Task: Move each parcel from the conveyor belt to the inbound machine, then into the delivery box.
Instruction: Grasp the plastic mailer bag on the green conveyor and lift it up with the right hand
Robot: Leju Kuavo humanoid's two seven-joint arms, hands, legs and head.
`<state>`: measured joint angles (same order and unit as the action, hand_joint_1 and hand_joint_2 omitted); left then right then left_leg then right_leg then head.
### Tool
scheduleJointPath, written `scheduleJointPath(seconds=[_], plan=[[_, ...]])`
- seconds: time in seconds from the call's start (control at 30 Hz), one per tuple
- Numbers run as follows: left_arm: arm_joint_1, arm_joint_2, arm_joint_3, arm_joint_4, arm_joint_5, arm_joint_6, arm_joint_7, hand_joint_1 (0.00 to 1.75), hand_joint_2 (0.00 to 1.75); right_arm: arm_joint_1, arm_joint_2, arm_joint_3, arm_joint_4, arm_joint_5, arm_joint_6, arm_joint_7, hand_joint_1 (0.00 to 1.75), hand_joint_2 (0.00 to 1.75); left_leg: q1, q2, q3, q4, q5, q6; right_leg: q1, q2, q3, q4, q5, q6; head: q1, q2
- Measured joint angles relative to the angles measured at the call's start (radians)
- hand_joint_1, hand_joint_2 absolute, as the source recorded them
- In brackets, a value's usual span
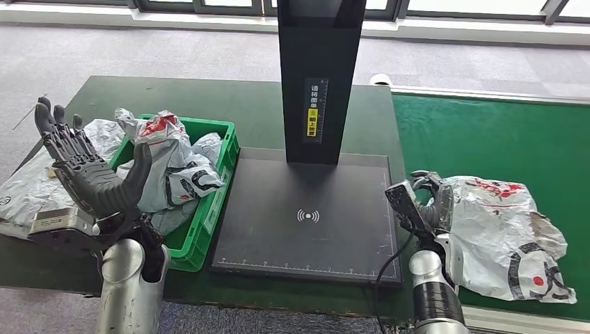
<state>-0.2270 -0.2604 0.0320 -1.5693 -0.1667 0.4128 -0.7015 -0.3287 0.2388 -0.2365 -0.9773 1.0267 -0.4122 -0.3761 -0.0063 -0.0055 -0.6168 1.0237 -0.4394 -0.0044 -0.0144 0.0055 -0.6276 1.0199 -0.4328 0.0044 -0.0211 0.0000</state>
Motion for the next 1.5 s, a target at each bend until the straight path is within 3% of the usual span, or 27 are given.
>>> scheduleJointPath(seconds=[0.03,0.1,0.17,0.27,0.37,0.57,1.03,1.23,1.37,1.5], plan=[[0.001,0.0,0.0,-0.001,0.0,0.002,0.0,0.0,1.75,-0.003,-0.01,0.0,0.005,0.064,-0.071,0.075,0.0,1.75,0.0,0.0,0.0,0.0,0.0,0.0,0.0,0.0,0.0,0.0,0.0,0.0,0.0,0.0],[0.006,0.0,-0.001,-0.004,0.0,0.007,0.0,0.0,1.75,-0.015,-0.042,-0.004,0.029,0.218,-0.202,0.248,0.0,0.87,0.0,-0.001,0.0,0.0,0.0,0.001,0.0,-0.001,0.0,0.0,0.0,0.0,0.0,0.0],[0.011,0.0,-0.002,-0.007,0.0,0.009,0.0,0.0,1.75,-0.03,-0.085,-0.021,0.061,0.357,-0.265,0.392,0.0,0.0,-0.001,-0.001,0.0,0.0,0.0,0.001,0.0,-0.002,0.001,0.0,0.0,0.0,0.0,0.0],[0.015,0.0,-0.006,-0.007,0.002,0.012,0.0,0.0,1.75,-0.041,-0.145,-0.063,0.099,0.491,-0.281,0.524,0.0,0.0,-0.001,-0.001,0.0,0.0,-0.001,0.002,-0.001,-0.002,0.001,0.0,0.0,0.0,0.0,0.0],[0.018,0.0,-0.009,-0.008,0.003,0.012,0.0,0.0,1.75,-0.043,-0.198,-0.083,0.132,0.532,-0.282,0.637,0.0,0.0,-0.001,-0.001,0.0,0.0,-0.001,0.003,-0.001,-0.002,0.001,0.0,0.0,0.001,0.0,0.0],[0.019,0.0,-0.01,-0.007,0.0,-0.004,0.0,0.0,1.75,-0.055,-0.273,-0.084,0.215,0.535,-0.284,0.751,0.0,0.0,-0.001,-0.001,0.0,0.0,-0.002,0.002,-0.001,-0.001,0.0,0.0,0.0,0.001,0.0,0.0],[0.018,-0.002,-0.01,0.006,-0.007,-0.03,0.0,0.0,1.75,-0.105,-0.334,-0.127,0.457,0.534,-0.281,0.789,0.0,0.0,-0.001,0.0,0.0,0.0,-0.002,0.002,-0.001,-0.001,0.0,0.0,0.0,0.001,0.0,0.0],[0.007,-0.002,-0.01,0.022,-0.007,-0.047,0.0,0.0,1.75,-0.127,-0.346,-0.154,0.539,0.521,-0.179,0.778,0.0,0.0,-0.001,0.0,0.0,0.0,-0.002,0.003,-0.001,-0.001,0.0,0.0,0.0,0.001,0.0,0.0],[-0.002,-0.002,-0.01,0.032,-0.006,-0.052,0.0,0.0,1.75,-0.132,-0.346,-0.184,0.571,0.504,-0.079,0.753,0.0,1.75,-0.001,0.0,0.0,0.0,-0.002,0.002,-0.001,-0.001,0.0,0.0,0.0,0.001,0.0,0.0],[-0.005,-0.002,-0.01,0.039,-0.005,-0.052,0.0,0.0,1.75,-0.138,-0.342,-0.204,0.588,0.482,0.002,0.655,0.0,1.75,-0.001,0.0,0.0,0.0,-0.002,0.002,-0.001,-0.001,0.0,0.0,0.0,0.001,0.0,0.0]])
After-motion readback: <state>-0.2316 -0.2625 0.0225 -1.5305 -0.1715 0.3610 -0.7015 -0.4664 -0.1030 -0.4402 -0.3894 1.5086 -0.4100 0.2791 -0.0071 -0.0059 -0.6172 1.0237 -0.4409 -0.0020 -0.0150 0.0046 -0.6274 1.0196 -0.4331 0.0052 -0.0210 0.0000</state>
